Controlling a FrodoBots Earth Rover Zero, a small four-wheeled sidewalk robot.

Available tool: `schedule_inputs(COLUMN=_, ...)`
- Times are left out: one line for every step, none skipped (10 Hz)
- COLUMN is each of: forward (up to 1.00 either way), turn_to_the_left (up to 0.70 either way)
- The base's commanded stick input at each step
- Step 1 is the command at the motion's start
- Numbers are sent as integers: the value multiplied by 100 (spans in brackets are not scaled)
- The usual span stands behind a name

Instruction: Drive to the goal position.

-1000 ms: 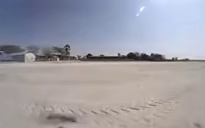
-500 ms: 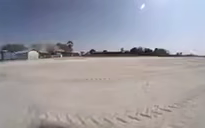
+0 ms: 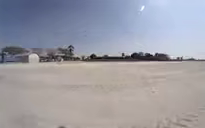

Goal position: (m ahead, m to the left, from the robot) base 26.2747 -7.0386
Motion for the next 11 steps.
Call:
schedule_inputs(forward=45, turn_to_the_left=4)
schedule_inputs(forward=45, turn_to_the_left=0)
schedule_inputs(forward=45, turn_to_the_left=0)
schedule_inputs(forward=45, turn_to_the_left=0)
schedule_inputs(forward=45, turn_to_the_left=0)
schedule_inputs(forward=45, turn_to_the_left=0)
schedule_inputs(forward=45, turn_to_the_left=-19)
schedule_inputs(forward=45, turn_to_the_left=-22)
schedule_inputs(forward=45, turn_to_the_left=-25)
schedule_inputs(forward=45, turn_to_the_left=-6)
schedule_inputs(forward=45, turn_to_the_left=-3)
